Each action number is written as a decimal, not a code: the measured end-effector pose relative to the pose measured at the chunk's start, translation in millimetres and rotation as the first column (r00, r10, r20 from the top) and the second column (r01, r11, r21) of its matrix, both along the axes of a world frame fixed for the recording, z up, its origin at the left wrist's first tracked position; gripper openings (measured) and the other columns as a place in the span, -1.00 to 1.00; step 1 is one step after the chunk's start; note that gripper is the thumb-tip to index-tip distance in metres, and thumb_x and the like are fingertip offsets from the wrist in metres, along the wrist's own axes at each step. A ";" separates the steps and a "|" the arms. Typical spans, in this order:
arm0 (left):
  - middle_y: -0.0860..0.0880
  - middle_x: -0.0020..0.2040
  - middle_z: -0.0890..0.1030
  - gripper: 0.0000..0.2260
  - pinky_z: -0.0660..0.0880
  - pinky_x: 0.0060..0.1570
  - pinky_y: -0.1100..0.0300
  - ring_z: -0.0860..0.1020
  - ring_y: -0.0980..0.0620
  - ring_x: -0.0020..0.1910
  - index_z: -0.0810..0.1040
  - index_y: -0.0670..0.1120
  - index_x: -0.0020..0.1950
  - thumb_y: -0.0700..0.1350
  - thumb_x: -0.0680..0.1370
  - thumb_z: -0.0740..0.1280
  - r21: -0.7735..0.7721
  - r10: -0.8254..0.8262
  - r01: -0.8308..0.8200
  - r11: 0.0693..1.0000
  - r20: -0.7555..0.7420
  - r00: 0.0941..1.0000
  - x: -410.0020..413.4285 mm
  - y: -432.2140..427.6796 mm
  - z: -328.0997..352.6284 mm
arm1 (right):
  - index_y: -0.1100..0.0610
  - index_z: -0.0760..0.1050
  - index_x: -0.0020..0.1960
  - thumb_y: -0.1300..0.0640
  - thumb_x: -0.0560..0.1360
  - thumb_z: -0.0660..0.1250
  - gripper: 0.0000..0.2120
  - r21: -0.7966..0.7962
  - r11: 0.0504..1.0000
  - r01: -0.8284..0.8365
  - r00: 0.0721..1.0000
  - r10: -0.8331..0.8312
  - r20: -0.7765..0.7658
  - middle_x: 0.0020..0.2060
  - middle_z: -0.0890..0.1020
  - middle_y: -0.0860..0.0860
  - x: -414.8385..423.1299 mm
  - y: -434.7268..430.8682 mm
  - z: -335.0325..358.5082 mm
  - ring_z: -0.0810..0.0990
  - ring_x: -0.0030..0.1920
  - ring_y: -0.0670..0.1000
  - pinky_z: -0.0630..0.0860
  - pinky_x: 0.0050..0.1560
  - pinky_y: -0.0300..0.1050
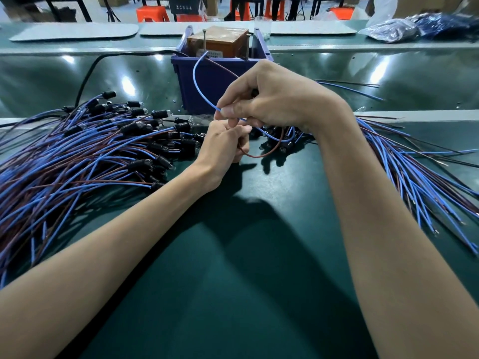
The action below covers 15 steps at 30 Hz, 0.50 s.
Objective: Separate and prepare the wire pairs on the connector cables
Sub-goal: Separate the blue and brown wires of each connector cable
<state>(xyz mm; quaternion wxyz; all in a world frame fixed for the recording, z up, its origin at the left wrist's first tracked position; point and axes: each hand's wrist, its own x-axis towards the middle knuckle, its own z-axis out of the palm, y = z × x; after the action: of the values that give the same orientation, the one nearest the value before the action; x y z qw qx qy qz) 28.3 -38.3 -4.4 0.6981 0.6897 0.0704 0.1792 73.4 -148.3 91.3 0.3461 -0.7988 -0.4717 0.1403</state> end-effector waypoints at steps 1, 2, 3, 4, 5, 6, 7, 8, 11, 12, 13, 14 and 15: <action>0.03 -0.62 0.35 -0.56 0.14 -0.60 0.40 0.19 0.17 -0.66 0.34 -0.07 -0.51 -0.35 0.55 0.15 -0.006 -0.004 0.004 1.000 0.002 1.000 0.1 0.1 0.2 | 0.18 0.65 0.00 0.23 0.54 0.36 -0.90 0.002 1.000 0.001 1.000 -0.001 -0.002 -0.32 0.64 -0.08 0.2 0.2 0.1 0.46 -0.51 -0.27 0.36 -0.42 -0.45; 0.03 -0.62 0.35 -0.52 0.14 -0.60 0.40 0.19 0.17 -0.66 0.36 -0.03 -0.55 -0.35 0.55 0.15 -0.009 -0.006 0.006 1.000 0.003 1.000 0.2 0.3 0.4 | 0.18 0.65 0.00 0.22 0.53 0.37 -0.90 0.000 1.000 0.002 1.000 -0.002 -0.001 -0.32 0.64 -0.09 0.2 0.3 0.1 0.45 -0.51 -0.25 0.36 -0.42 -0.45; 0.04 -0.62 0.35 -0.49 0.14 -0.61 0.39 0.19 0.17 -0.66 0.37 -0.01 -0.58 -0.35 0.55 0.14 -0.007 -0.010 0.010 1.000 0.002 1.000 0.3 0.7 0.3 | 0.17 0.65 -0.01 0.22 0.53 0.37 -0.90 -0.003 1.000 0.001 1.000 -0.001 0.003 -0.33 0.65 -0.09 0.2 0.8 0.3 0.44 -0.51 -0.24 0.36 -0.41 -0.44; 0.04 -0.63 0.35 -0.48 0.15 -0.60 0.39 0.19 0.17 -0.66 0.38 0.00 -0.59 -0.35 0.55 0.14 -0.002 -0.012 0.012 1.000 0.001 1.000 0.3 0.7 0.5 | 0.15 0.65 -0.01 0.21 0.53 0.37 -0.91 -0.009 1.000 0.000 1.000 0.000 0.007 -0.32 0.65 -0.09 -0.1 1.3 0.3 0.43 -0.51 -0.22 0.36 -0.41 -0.43; 0.05 -0.63 0.35 -0.51 0.15 -0.60 0.39 0.18 0.18 -0.66 0.38 -0.01 -0.56 -0.36 0.55 0.14 0.001 -0.013 0.013 1.000 0.001 1.000 0.1 0.5 0.8 | 0.13 0.65 -0.03 0.20 0.53 0.37 -0.91 -0.013 1.000 -0.004 1.000 0.005 0.010 -0.32 0.65 -0.09 -0.5 1.8 0.7 0.42 -0.51 -0.22 0.36 -0.40 -0.43; 0.05 -0.62 0.36 -0.57 0.14 -0.60 0.39 0.18 0.18 -0.66 0.36 -0.06 -0.50 -0.36 0.55 0.13 0.002 -0.013 0.013 1.000 0.003 1.000 -0.2 0.1 1.0 | 0.11 0.65 -0.04 0.20 0.53 0.37 -0.91 -0.017 1.000 -0.010 1.000 0.010 0.014 -0.31 0.66 -0.09 -1.0 2.0 0.9 0.43 -0.51 -0.23 0.36 -0.40 -0.43; 0.06 -0.62 0.36 -0.62 0.14 -0.60 0.39 0.18 0.18 -0.66 0.32 -0.10 -0.45 -0.37 0.55 0.13 0.001 -0.011 0.011 1.000 0.001 1.000 -0.4 -0.4 1.3 | 0.10 0.65 -0.05 0.19 0.53 0.37 -0.92 -0.018 1.000 -0.015 1.000 0.016 0.016 -0.31 0.65 -0.09 -1.3 2.0 1.2 0.43 -0.50 -0.24 0.36 -0.40 -0.44; 0.06 -0.62 0.36 -0.64 0.14 -0.61 0.39 0.18 0.19 -0.66 0.30 -0.12 -0.43 -0.37 0.55 0.13 0.003 -0.010 0.010 1.000 -0.003 1.000 -0.4 -0.4 1.3 | 0.09 0.65 -0.06 0.19 0.53 0.37 -0.92 -0.016 1.000 -0.018 1.000 0.018 0.015 -0.31 0.65 -0.10 -1.5 2.0 1.5 0.44 -0.50 -0.24 0.36 -0.39 -0.44; 0.04 -0.60 0.36 -0.66 0.14 -0.59 0.39 0.19 0.18 -0.65 0.30 -0.13 -0.41 -0.37 0.55 0.14 0.013 -0.012 0.012 1.000 -0.019 1.000 -0.8 -0.4 1.2 | 0.08 0.65 -0.07 0.18 0.53 0.38 -0.93 -0.015 1.000 -0.012 1.000 0.012 0.002 -0.32 0.66 -0.12 -1.3 1.8 1.8 0.42 -0.49 -0.20 0.38 -0.39 -0.40; 0.02 -0.59 0.35 -0.67 0.14 -0.59 0.39 0.20 0.18 -0.64 0.31 -0.14 -0.41 -0.36 0.55 0.15 0.019 -0.012 0.013 1.000 -0.022 1.000 -1.1 -0.3 1.2 | 0.08 0.65 -0.07 0.18 0.52 0.39 -0.93 -0.016 1.000 -0.010 1.000 0.010 -0.003 -0.33 0.66 -0.13 -1.2 1.7 1.8 0.41 -0.49 -0.18 0.38 -0.40 -0.39; 0.00 -0.58 0.35 -0.67 0.14 -0.58 0.39 0.20 0.18 -0.64 0.31 -0.14 -0.41 -0.36 0.54 0.16 0.025 -0.011 0.012 1.000 -0.021 1.000 -1.2 -0.2 1.2 | 0.08 0.65 -0.07 0.18 0.52 0.39 -0.93 -0.017 1.000 -0.011 1.000 0.010 -0.006 -0.35 0.66 -0.14 -1.3 1.8 1.8 0.40 -0.48 -0.16 0.38 -0.40 -0.38; -0.03 -0.55 0.34 -0.67 0.14 -0.58 0.39 0.20 0.18 -0.64 0.31 -0.13 -0.41 -0.37 0.54 0.16 0.032 -0.008 0.009 0.999 -0.019 1.000 -1.4 -0.4 1.4 | 0.08 0.65 -0.07 0.18 0.53 0.38 -0.93 -0.017 1.000 -0.013 1.000 0.013 -0.008 -0.35 0.66 -0.14 -1.6 1.9 1.7 0.40 -0.49 -0.15 0.38 -0.41 -0.38; -0.06 -0.53 0.33 -0.68 0.14 -0.58 0.38 0.20 0.18 -0.64 0.31 -0.13 -0.40 -0.37 0.54 0.16 0.040 -0.005 0.006 0.999 -0.016 1.000 -1.9 -0.7 1.6 | 0.08 0.65 -0.07 0.18 0.53 0.38 -0.93 -0.018 1.000 -0.017 1.000 0.017 -0.009 -0.35 0.66 -0.13 -2.0 1.8 1.8 0.39 -0.49 -0.16 0.38 -0.41 -0.38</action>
<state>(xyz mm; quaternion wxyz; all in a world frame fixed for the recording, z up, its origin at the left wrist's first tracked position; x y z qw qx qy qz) 26.4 -39.0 -2.8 0.6839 0.7052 0.0704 0.1732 71.4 -146.5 93.1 0.3398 -0.7972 -0.4755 0.1511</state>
